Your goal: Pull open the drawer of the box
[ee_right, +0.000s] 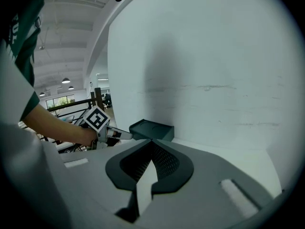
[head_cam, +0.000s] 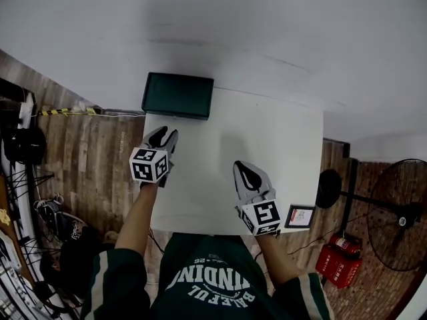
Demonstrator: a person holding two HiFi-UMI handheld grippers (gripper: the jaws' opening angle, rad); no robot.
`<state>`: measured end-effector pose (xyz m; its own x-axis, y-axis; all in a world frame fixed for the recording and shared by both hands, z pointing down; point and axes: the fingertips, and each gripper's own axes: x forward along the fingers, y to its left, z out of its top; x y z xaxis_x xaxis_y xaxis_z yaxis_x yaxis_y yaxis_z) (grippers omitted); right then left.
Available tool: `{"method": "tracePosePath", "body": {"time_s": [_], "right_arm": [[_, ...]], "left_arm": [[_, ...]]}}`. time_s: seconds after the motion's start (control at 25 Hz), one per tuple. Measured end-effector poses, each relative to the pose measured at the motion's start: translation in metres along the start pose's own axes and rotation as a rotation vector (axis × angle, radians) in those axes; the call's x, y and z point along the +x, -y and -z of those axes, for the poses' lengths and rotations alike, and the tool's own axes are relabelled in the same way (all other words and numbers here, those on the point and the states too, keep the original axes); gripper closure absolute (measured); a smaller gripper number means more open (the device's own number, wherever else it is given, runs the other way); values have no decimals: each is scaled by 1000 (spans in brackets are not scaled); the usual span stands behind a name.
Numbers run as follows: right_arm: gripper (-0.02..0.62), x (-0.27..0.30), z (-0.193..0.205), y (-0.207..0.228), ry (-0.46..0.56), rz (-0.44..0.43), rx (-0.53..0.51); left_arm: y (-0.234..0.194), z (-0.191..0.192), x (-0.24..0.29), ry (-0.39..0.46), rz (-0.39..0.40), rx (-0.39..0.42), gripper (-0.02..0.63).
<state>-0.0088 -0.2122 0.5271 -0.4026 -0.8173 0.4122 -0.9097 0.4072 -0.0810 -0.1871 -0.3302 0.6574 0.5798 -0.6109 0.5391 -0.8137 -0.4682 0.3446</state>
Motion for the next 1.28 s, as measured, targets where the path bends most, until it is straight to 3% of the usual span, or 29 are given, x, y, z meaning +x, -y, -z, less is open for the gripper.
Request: {"method": "tracePosePath", "body": {"time_s": [0.04, 0.32, 0.72, 0.92, 1.28], "right_arm": [[594, -1, 3, 2, -9, 5, 1], [594, -8, 18, 12, -43, 44, 18], [594, -24, 32, 28, -78, 91, 31], [594, -32, 34, 39, -76, 122, 42], [594, -43, 40, 43, -73, 134, 54]], "left_arm": [[-3, 2, 5, -8, -1, -29, 438], [-24, 16, 43, -78, -13, -131, 439], [-46, 21, 75, -98, -45, -227, 439], [-48, 21, 77, -99, -58, -232, 480], [-40, 31, 72, -101, -40, -250, 480]]}}
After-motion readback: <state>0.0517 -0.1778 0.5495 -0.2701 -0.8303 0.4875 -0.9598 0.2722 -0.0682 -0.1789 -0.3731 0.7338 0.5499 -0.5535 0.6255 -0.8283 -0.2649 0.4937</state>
